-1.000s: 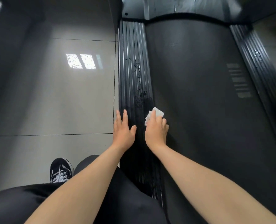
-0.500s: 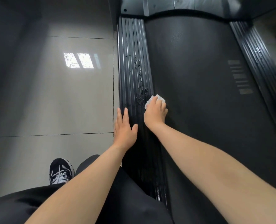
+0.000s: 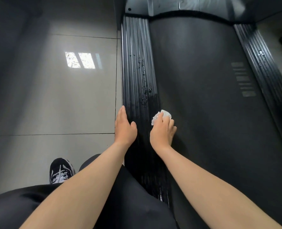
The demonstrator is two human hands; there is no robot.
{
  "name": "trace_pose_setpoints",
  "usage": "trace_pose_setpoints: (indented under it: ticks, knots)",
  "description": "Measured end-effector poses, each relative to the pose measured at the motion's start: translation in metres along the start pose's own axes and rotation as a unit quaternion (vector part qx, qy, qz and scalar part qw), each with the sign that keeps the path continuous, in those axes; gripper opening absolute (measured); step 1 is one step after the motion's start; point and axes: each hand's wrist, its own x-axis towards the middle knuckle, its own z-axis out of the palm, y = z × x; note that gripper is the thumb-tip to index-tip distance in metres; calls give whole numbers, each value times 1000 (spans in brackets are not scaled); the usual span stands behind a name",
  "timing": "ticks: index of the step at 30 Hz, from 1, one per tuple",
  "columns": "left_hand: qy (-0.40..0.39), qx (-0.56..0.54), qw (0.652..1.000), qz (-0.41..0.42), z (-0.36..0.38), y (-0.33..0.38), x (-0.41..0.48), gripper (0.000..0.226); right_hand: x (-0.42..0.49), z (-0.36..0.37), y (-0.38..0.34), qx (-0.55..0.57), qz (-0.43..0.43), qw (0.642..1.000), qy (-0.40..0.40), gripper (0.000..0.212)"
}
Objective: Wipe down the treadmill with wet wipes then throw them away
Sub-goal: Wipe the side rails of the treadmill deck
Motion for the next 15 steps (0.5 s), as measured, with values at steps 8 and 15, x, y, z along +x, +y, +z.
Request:
trace_pose_setpoints:
  ticks: [8, 15]
  knots:
    - [-15, 11, 999, -37, -10, -6, 5, 74, 71, -10, -32, 50, -107, 993, 3, 52]
    - [-26, -118, 990, -78, -18, -10, 15, 53, 27, 23, -16, 179, -273, 945, -19, 62]
